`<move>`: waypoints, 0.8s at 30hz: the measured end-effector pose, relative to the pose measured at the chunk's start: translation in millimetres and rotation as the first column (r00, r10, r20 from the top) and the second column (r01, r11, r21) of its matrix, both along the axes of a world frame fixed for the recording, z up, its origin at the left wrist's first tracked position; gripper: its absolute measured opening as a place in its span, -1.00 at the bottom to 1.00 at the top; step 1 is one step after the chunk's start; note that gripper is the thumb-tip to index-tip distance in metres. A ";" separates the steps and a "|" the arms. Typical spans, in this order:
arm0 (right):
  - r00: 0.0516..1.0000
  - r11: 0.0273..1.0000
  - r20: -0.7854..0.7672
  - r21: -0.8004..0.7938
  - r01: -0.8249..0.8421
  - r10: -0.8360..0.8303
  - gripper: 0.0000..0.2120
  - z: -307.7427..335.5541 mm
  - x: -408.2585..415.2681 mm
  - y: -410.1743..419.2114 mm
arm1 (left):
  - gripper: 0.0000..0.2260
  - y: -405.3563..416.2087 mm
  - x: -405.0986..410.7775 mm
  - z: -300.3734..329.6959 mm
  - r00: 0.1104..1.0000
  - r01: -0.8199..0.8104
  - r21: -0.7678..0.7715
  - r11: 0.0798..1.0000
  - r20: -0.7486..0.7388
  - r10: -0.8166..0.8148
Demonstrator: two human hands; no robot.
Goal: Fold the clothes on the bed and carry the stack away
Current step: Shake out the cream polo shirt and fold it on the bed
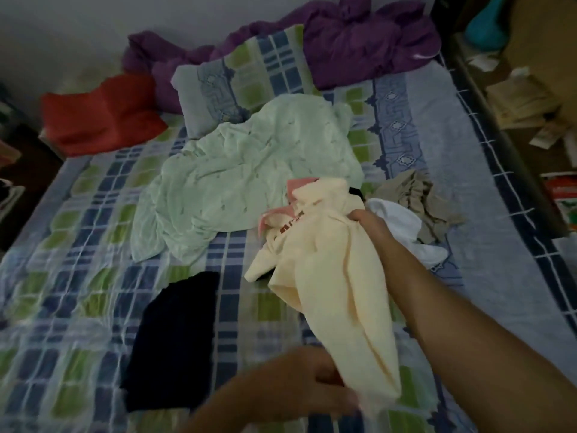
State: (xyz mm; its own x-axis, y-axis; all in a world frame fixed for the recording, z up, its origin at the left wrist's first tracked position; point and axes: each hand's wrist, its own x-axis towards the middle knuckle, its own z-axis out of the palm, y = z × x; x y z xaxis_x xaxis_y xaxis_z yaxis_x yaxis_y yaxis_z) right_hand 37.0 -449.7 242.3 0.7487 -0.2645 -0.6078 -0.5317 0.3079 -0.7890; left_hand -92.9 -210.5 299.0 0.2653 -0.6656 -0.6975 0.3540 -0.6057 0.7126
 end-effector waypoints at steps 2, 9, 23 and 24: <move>0.996 1.000 0.082 -0.012 0.027 -0.026 -0.82 16.0 -24.2 1.0 | -0.89 24.5 11.8 -26.7 0.965 -0.216 0.206 0.954 0.193 0.177; 0.908 0.929 0.277 0.104 -0.354 0.315 -0.46 3.1 -186.5 25.5 | -0.40 -25.6 87.4 -70.9 0.364 -0.924 -0.036 0.381 -0.391 0.845; 0.936 0.872 -0.262 0.368 0.324 -0.237 -0.62 -154.2 -282.1 -98.3 | -0.50 -117.9 -126.3 -172.1 0.793 -0.601 0.091 0.794 0.190 0.578; 0.943 0.863 -0.248 0.400 0.310 -0.223 -0.63 -159.6 -282.5 -100.3 | -0.47 -116.5 -141.0 -177.5 0.815 -0.562 0.099 0.821 0.235 0.530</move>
